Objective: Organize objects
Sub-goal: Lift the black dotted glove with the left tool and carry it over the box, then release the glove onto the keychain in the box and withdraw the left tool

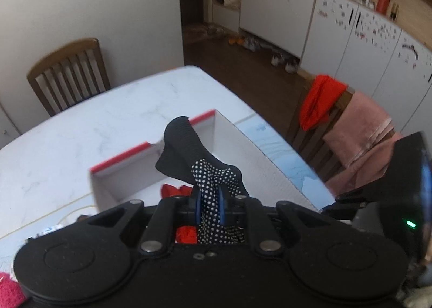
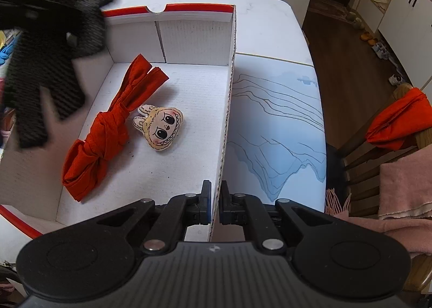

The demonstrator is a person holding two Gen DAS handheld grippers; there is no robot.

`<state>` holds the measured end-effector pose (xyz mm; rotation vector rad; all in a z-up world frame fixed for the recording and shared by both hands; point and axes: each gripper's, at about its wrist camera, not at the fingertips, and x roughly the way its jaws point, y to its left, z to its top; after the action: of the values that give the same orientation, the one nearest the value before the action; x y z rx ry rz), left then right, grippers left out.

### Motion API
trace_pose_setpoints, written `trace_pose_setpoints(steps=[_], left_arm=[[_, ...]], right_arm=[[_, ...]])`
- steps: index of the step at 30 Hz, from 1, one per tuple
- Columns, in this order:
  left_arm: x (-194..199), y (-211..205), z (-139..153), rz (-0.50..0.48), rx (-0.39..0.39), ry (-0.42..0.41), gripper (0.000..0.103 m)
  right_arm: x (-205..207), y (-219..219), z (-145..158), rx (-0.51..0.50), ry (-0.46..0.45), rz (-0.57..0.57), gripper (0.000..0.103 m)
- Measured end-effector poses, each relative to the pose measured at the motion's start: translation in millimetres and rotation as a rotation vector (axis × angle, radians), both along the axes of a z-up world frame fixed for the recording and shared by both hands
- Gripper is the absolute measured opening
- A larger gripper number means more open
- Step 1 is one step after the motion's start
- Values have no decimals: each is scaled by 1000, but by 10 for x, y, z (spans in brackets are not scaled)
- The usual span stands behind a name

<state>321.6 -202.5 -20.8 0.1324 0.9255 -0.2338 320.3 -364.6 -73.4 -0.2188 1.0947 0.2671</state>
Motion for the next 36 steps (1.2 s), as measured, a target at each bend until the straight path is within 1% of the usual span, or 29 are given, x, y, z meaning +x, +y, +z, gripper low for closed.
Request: trace_pose_setpoints(steps=[7, 10, 14, 19, 25, 30, 32, 36], left_arm=[[340, -255, -394, -60, 61, 72, 9], [459, -274, -526, -53, 73, 98, 9], [575, -304, -677, -64, 120, 111, 9], [704, -293, -850, -64, 133, 153, 10], [832, -266, -1063, -69, 165, 231, 10], [863, -192, -1133, -56, 154, 269, 14], [857, -165, -1135, -55, 148, 274, 15], [866, -174, -1113, -54, 124, 274, 21]], right_arm=[[9, -9, -6, 5, 4, -5, 5], [16, -7, -7, 4, 6, -7, 5], [25, -6, -12, 3, 11, -11, 5], [33, -9, -18, 3, 13, -16, 5], [41, -15, -23, 5, 18, -27, 5], [39, -14, -37, 4, 23, -34, 5], [38, -14, -42, 3, 24, -38, 5], [41, -9, -47, 0, 26, -43, 5]])
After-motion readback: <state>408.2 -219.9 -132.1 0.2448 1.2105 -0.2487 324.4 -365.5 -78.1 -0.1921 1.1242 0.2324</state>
